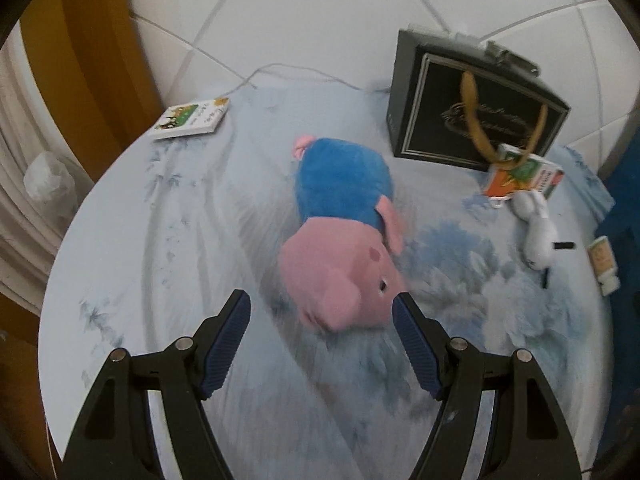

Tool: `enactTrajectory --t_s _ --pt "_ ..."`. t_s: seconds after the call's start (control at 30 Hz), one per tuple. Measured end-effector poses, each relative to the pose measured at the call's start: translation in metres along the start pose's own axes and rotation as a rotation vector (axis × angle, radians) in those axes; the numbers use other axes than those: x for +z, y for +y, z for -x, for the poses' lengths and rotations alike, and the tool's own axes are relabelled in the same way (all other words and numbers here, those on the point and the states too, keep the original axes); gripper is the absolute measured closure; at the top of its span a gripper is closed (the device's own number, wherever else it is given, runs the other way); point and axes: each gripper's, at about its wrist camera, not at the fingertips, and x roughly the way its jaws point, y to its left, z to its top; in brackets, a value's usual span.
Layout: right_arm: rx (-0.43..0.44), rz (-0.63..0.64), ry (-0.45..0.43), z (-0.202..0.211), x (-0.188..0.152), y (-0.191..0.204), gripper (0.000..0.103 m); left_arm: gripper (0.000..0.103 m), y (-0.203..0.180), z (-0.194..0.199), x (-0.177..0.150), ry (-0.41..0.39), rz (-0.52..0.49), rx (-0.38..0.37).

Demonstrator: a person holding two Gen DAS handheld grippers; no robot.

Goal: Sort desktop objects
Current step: 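Grasp the white plush goose with the left tool while the right tool grasps the white bottle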

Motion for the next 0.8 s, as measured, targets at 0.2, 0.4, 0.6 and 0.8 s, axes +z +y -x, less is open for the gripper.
enactTrajectory --t_s 0.2,0.4,0.6,0.8 --pt "-0.228 -0.139 0.001 -0.079 -0.01 -0.023 0.0 0.03 -0.022 -0.036 0.031 -0.013 -0.041 -0.041" --pt "-0.347 -0.236 0.077 -0.136 -0.016 -0.045 0.0 0.03 -0.109 -0.053 0.057 -0.058 -0.184 -0.205" --pt "-0.449 -0.256 0.113 -0.159 -0.012 -0.067 0.0 0.03 -0.201 -0.072 0.071 -0.074 -0.322 -0.331" --pt "-0.457 -0.325 0.156 -0.179 -0.004 -0.098 0.0 0.03 -0.262 -0.083 0.076 -0.052 -0.419 -0.429"
